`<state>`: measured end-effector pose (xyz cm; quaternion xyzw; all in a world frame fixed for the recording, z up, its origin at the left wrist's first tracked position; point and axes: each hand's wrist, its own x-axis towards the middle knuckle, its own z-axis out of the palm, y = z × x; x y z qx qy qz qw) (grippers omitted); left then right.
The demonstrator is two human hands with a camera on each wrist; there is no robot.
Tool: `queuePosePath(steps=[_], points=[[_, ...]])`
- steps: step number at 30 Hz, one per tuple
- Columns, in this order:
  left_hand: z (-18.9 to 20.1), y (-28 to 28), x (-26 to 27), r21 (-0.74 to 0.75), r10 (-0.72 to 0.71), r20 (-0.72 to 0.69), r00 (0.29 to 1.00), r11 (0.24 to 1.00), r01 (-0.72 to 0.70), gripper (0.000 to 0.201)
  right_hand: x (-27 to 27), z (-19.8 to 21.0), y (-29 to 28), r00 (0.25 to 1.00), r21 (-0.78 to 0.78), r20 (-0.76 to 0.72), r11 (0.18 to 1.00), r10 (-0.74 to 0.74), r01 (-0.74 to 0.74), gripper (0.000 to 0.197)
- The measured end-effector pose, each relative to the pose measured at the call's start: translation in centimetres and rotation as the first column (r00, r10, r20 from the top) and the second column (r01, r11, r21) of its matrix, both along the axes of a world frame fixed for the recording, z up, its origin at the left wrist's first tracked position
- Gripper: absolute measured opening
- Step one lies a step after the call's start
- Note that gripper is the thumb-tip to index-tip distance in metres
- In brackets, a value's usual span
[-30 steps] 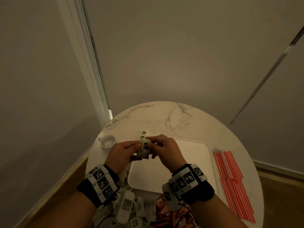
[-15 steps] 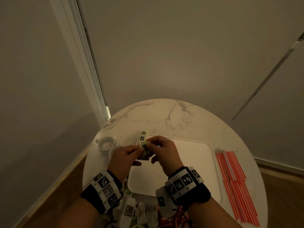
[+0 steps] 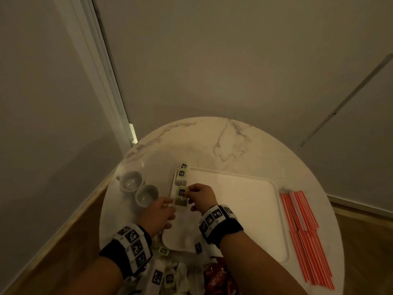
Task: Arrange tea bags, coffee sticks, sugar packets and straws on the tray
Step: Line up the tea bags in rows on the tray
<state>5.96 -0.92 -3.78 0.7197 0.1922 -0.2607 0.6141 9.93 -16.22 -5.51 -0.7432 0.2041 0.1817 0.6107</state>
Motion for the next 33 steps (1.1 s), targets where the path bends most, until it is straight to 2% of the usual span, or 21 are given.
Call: queuePosePath(steps=[3,6,10,14,18,24,29,33], points=[[-0.7,0.1,0.1,0.022,-0.064,-0.019,0.998,0.998,0.064,0.033,1.9,-2.0,0.3,1.0,-0.061,-0.029,0.998,-0.013,0.011,0.012],[-0.4,-0.1,0.5,0.12,-0.214,0.003,0.977,0.97,0.212,0.033,3.3,-2.8,0.7,0.999,-0.11,0.004,0.993,-0.031,0.032,0.009],[-0.4,-0.7,1.5,0.283,-0.407,0.054,0.912,0.882,0.377,0.036,4.4,-3.3,1.1,0.997,-0.219,0.075,0.975,-0.03,0.046,0.011],[-0.4,-1.6,2.5,0.408,-0.533,0.094,0.841,0.791,0.456,0.036,4.8,-3.8,1.1,0.994,-0.338,0.11,0.939,-0.022,0.058,0.015],[-1.2,-2.2,2.9,0.446,-0.562,0.113,0.82,0.766,0.463,0.037,4.2,-4.1,0.6,0.989,-0.361,0.12,0.924,-0.09,0.128,0.018],[-2.4,-2.3,3.3,0.473,-0.602,0.132,0.788,0.737,0.483,0.036,3.5,-4.3,0.7,0.999,-0.432,0.046,0.902,0.014,0.007,0.011],[-3.1,-2.2,3.5,0.452,-0.584,0.136,0.801,0.755,0.474,0.032,3.4,-4.2,1.2,0.996,-0.47,0.037,0.881,0.085,-0.058,0.013],[-3.0,-2.3,3.5,0.414,-0.574,0.19,0.796,0.782,0.465,0.035,3.4,-4.2,1.4,0.996,-0.476,0.057,0.879,0.074,-0.038,0.01]])
